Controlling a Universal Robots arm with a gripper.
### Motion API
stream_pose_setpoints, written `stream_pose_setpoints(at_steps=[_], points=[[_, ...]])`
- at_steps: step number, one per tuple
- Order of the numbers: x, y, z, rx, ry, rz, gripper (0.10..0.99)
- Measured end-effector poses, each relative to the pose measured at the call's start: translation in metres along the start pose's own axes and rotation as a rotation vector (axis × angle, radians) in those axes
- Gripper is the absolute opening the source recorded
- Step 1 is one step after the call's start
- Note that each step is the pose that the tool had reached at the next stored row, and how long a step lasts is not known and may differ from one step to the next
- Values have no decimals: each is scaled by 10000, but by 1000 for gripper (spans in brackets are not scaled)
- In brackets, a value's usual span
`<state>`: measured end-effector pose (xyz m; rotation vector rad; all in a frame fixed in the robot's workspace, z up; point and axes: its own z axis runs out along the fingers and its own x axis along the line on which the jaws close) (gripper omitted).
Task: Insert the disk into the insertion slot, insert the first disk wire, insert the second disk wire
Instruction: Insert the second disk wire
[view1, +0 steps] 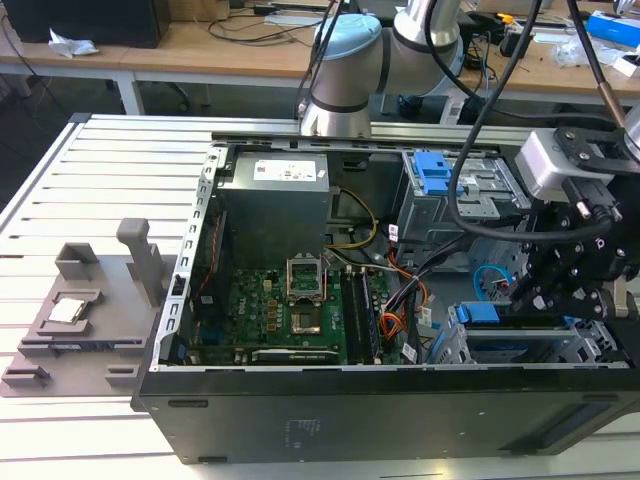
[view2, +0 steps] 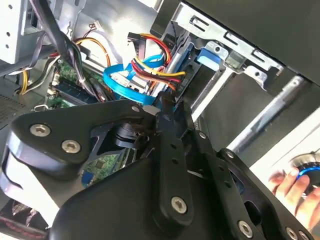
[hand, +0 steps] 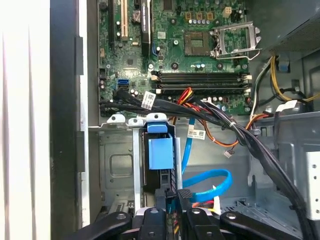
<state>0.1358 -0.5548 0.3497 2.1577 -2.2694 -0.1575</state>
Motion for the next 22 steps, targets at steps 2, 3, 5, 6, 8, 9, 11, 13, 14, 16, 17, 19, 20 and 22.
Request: stream_pose_setpoints(at_steps=[2,3,5,6,8,9,11,13,14,16,17,19,20,22], points=[[-6,5,-59,0,3,0,235],[-6,5,-59,0,2,0,235],[-6,5,-61,-1,-1,0,235],[-6,5,-61,-1,-4,0,235],[-6,5,-61,-1,-11,-1,235],[-6,5,-61,-1,-13,-1,235],[-6,5,-61,-1,-17,-1,161],[-6,5,-61,-1,-20,-2,161],[-6,5,-60,-2,-23,-2,161],[-6,5,-61,-2,-26,-2,161],[-6,5,-61,-2,-28,-2,161],[25,3,-62,-2,-28,-3,161],[39,2,-60,-2,-28,-3,161],[50,0,-39,-2,-31,-3,161]])
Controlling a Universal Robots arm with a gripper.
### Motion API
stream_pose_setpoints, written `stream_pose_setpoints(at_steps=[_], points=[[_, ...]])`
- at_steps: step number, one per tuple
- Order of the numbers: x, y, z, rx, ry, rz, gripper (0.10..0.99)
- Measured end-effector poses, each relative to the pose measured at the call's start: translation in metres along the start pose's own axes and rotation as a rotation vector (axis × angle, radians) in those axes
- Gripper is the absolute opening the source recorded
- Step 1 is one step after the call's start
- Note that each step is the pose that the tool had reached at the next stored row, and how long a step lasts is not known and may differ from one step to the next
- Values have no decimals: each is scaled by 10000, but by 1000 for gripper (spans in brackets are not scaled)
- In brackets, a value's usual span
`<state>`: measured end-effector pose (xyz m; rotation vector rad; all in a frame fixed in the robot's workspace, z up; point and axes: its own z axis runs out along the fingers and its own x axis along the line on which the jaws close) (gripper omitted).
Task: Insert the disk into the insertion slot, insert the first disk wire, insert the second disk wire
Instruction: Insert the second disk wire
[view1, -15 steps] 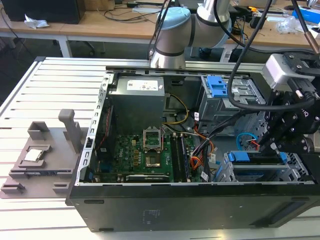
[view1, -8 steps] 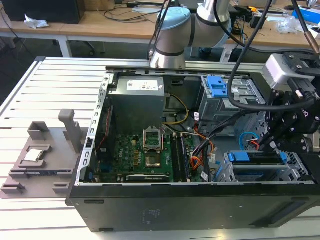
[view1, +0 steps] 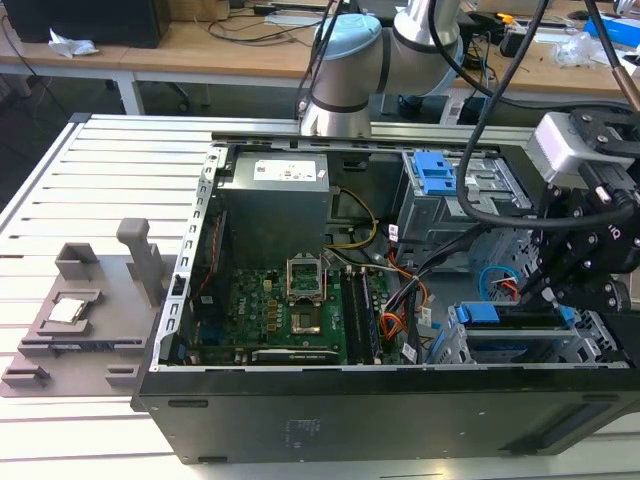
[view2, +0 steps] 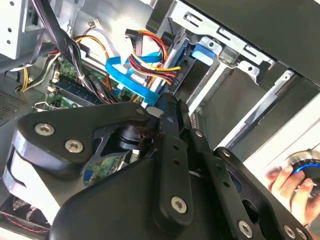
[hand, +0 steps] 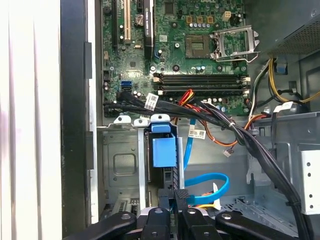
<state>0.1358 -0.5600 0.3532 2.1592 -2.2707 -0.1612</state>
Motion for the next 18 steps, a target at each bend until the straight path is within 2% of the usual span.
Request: stream_pose_setpoints(at_steps=[3,8,13,18], points=[[4,-3,45,-7,-19,1,161],[-2,-12,67,-12,-67,-4,161],[1,-12,94,-12,-59,-4,161],[5,24,116,-12,-61,-6,161]])
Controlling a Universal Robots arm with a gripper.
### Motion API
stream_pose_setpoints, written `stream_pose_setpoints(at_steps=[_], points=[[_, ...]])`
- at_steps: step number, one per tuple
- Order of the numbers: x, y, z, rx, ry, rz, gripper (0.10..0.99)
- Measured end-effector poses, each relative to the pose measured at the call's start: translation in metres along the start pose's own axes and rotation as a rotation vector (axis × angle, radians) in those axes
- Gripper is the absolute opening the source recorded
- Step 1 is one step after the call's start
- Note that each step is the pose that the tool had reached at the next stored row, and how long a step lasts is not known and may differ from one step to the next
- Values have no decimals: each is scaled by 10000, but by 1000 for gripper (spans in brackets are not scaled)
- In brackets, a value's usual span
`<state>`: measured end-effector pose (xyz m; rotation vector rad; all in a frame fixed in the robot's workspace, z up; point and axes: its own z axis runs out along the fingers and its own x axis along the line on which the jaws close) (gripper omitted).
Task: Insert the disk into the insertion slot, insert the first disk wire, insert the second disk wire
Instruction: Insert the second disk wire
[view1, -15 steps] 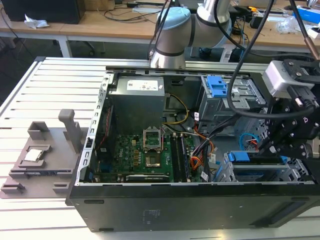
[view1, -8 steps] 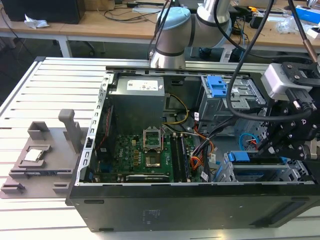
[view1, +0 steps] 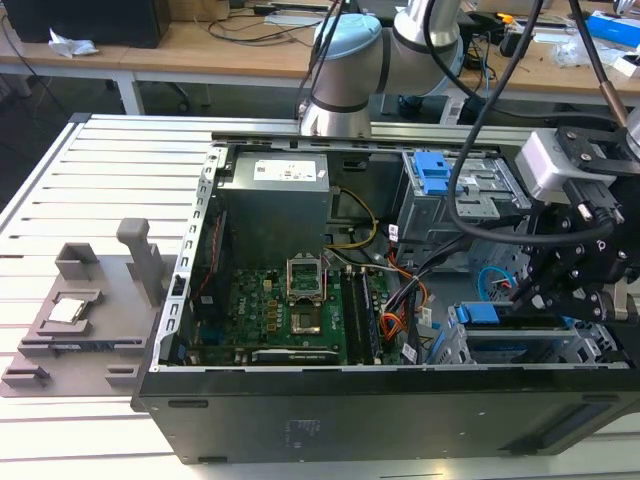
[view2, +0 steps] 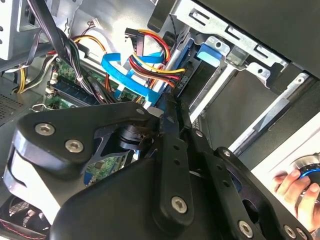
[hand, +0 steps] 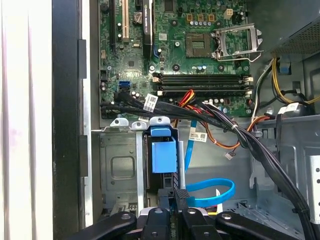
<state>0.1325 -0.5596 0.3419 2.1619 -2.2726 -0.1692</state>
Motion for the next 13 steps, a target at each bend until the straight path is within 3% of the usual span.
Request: stream_pose_setpoints(at_steps=[8,13], points=[[-12,-16,-33,-2,-3,-11,161],[-15,-30,-12,-52,-24,-8,161]])
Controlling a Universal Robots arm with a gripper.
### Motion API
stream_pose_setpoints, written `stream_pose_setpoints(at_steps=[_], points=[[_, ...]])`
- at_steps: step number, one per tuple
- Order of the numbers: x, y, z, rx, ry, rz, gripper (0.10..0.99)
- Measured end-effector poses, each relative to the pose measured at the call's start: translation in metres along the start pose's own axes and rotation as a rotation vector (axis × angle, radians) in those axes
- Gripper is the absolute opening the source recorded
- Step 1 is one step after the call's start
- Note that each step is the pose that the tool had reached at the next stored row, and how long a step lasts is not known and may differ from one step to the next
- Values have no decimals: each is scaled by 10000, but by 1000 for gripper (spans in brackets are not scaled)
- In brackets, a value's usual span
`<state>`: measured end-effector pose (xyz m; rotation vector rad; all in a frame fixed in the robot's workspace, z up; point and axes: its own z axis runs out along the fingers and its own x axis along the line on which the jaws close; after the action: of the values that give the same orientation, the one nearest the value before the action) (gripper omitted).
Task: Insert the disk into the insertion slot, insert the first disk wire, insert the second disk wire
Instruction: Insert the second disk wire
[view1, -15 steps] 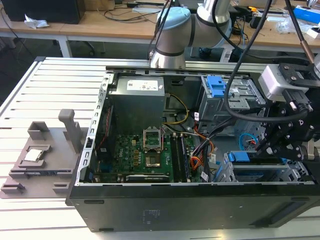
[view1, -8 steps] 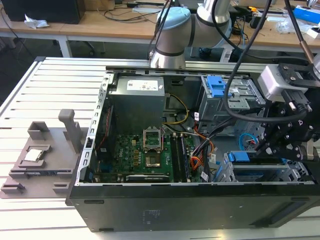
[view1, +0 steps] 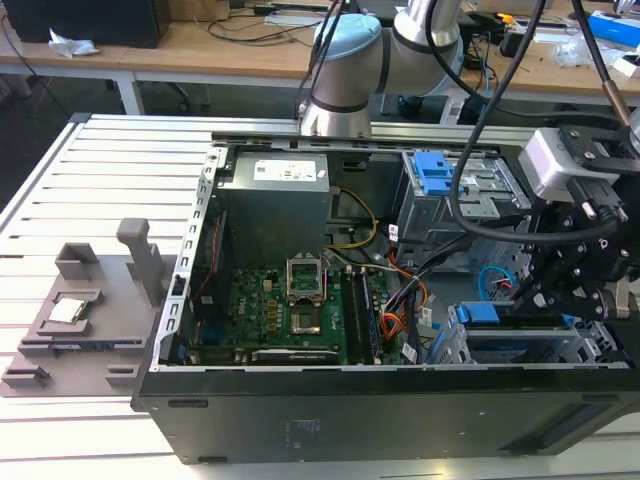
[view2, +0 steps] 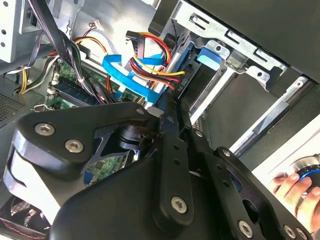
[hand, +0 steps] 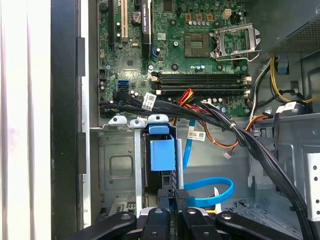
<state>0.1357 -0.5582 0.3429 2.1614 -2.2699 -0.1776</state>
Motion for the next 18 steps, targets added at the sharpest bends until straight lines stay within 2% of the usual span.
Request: stream_pose_setpoints(at_steps=[18], points=[[-15,-15,8,-10,-19,-2,161]])
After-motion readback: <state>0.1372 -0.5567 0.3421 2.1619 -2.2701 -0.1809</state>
